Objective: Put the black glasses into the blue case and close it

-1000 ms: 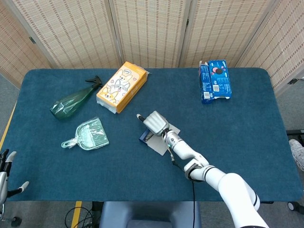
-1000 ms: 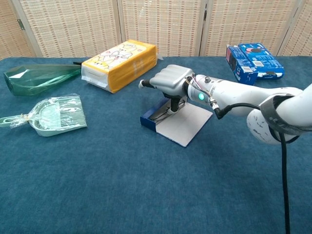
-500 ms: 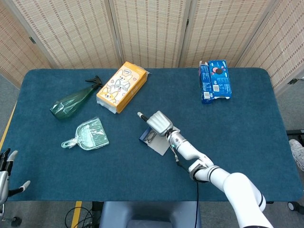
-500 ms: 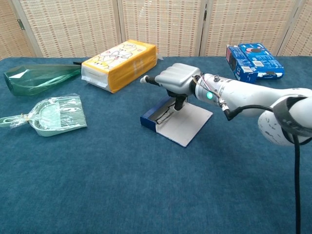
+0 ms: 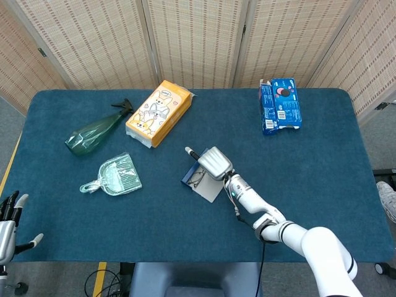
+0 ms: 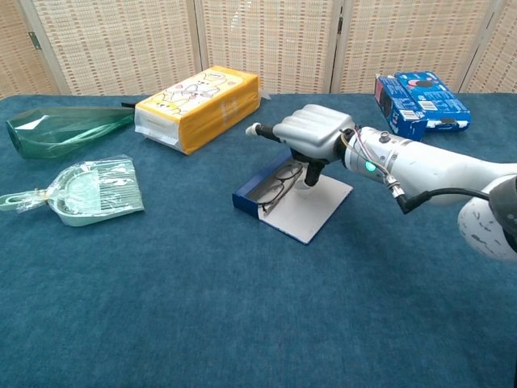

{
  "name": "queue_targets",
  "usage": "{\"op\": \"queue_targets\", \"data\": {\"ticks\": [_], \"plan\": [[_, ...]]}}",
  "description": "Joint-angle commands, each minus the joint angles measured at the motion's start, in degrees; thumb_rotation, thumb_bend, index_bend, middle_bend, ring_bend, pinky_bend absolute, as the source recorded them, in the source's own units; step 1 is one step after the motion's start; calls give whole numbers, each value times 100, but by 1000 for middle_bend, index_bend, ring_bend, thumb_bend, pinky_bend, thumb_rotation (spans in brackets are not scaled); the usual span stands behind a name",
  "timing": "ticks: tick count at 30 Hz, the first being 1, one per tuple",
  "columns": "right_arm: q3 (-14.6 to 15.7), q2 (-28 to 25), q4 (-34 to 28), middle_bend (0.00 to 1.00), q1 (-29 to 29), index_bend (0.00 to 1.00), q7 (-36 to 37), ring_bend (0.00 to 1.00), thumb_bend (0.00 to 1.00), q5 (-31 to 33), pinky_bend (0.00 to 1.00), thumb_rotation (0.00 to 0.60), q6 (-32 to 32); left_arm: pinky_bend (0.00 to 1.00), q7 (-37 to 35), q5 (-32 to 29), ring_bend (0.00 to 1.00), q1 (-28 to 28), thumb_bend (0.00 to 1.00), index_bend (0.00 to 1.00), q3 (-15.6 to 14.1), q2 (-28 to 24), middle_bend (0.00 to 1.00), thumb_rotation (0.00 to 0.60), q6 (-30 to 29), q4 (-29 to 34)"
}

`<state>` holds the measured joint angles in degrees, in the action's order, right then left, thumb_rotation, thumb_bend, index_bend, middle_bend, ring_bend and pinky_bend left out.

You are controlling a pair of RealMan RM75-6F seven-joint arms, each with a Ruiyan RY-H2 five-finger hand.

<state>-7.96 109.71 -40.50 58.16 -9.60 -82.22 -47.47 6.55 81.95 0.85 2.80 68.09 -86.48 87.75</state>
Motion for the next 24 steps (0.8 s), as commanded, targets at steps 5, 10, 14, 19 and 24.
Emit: {"op": "queue_targets", "data": {"ticks": [5, 10, 14, 19, 24], "plan": [[107, -59, -46, 981, -105, 12, 199, 1000, 212, -209, 991, 600, -348, 174, -66, -4, 0, -23, 174, 0, -21, -26, 0, 600, -6, 31], [499, -297, -217, 986, -539, 145, 564, 1000, 237, -584, 991, 600, -986, 174, -123, -21, 0, -39, 174, 0, -56, 12, 0, 600, 33, -60], [712, -433, -266, 991, -822, 218, 769, 1000, 240, -753, 991, 600, -1295, 174, -117, 4, 0, -25, 174, 0, -63, 40, 0, 600, 42, -43], [866, -445, -67, 986, -1057, 244, 928, 1000, 240, -839, 991, 600, -1407, 174, -35, 39, 0, 8, 174, 0, -59, 40, 0, 600, 52, 26], [887, -313, 270, 985, -1139, 244, 1079, 1000, 241, -845, 991, 600, -1348, 174, 11, 77, 0, 24, 174, 0, -71, 27, 0, 600, 51, 84]]}}
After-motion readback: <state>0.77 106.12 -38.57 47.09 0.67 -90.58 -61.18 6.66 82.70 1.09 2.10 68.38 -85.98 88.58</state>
